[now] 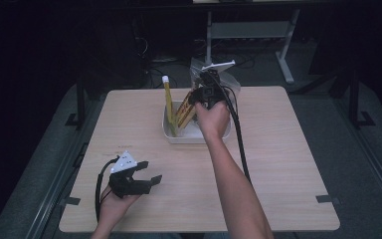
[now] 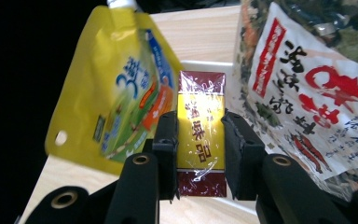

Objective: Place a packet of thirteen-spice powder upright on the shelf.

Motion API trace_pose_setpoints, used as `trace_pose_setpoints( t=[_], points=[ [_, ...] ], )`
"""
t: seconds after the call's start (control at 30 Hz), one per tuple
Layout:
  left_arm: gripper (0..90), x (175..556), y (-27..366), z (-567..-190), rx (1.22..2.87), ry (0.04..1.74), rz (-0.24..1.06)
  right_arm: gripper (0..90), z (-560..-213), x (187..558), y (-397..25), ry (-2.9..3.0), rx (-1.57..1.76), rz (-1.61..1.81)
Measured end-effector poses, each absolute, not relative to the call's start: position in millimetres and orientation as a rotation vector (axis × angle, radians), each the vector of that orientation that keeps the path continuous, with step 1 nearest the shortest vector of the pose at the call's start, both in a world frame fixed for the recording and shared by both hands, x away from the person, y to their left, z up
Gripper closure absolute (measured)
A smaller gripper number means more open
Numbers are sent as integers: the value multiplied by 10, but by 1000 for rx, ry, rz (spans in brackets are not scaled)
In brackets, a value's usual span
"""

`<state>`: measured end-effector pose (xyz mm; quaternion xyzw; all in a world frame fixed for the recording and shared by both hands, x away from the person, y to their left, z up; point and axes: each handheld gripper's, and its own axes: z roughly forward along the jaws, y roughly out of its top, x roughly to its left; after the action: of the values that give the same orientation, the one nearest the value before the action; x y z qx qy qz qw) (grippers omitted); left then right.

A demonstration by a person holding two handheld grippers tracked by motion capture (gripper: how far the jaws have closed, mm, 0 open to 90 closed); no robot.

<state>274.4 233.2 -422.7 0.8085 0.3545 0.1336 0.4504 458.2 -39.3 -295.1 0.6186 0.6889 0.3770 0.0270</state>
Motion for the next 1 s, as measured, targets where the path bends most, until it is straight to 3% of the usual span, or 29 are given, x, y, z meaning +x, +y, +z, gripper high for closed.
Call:
trace_pose_setpoints(
  t=[1.0],
  points=[
    [256, 2743, 2333, -4221, 2006, 869, 334, 659, -3154, 4616, -115, 2054, 1936, 1098]
  ],
)
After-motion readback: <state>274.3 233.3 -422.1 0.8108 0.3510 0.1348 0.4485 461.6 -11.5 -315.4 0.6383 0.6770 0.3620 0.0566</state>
